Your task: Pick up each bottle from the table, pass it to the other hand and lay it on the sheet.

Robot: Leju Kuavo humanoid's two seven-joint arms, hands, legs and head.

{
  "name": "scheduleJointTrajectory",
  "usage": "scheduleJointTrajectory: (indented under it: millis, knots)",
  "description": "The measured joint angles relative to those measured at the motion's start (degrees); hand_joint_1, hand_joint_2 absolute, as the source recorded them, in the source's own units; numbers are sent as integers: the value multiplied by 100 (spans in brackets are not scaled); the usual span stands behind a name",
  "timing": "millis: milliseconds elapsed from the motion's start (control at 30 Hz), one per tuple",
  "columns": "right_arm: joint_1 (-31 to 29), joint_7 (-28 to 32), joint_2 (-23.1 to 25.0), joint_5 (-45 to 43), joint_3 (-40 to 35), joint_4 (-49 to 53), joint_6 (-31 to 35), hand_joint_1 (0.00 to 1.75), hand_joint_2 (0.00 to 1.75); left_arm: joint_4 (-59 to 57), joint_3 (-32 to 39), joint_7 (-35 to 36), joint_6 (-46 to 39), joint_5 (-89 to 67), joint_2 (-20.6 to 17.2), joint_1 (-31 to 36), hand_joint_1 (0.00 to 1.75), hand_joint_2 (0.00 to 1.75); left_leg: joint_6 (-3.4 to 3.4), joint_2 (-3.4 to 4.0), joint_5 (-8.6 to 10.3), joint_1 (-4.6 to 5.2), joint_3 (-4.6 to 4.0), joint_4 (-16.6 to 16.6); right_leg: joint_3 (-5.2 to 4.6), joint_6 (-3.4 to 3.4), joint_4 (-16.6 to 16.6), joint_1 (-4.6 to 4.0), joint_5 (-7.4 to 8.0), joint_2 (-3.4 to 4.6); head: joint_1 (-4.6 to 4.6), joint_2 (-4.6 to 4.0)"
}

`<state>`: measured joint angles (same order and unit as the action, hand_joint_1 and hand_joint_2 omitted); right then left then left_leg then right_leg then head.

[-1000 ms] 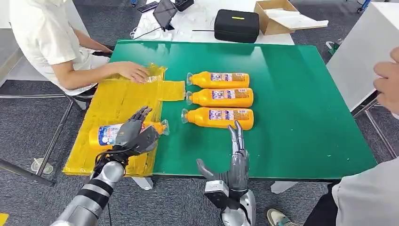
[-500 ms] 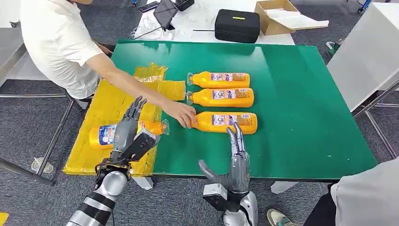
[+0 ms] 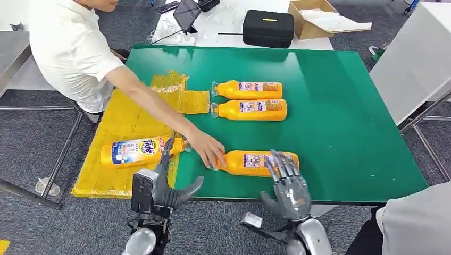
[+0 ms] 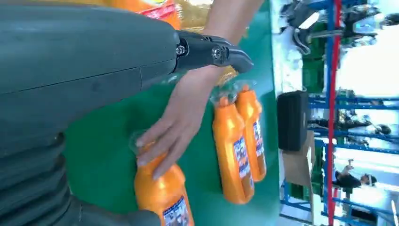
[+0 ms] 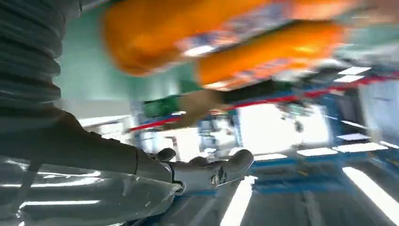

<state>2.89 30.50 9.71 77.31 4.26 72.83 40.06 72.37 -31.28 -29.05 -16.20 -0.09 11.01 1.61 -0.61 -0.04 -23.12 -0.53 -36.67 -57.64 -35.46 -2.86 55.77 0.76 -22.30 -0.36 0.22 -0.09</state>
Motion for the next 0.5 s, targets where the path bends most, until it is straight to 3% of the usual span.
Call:
scheduleJointTrajectory:
  millis: [67,333,500]
  knots:
    - [-50,-264,-147,31,42,-163,0,0,175,72,-86,48,-11,73,-4,-33,0,175,0,0,1,0,1,0,0,0,0,0,1,0,0,0]
    - [-131,-355,-396,57,134,-448,0,0,175,177,-263,61,-55,99,-4,-62,0,175,2,1,1,-5,2,0,0,2,1,-6,0,1,0,0]
    - [-250,-899,-551,-199,75,-879,0,0,175,262,-269,448,-406,116,-9,-75,0,175,1,1,1,-4,0,0,0,2,1,-4,-1,0,0,0]
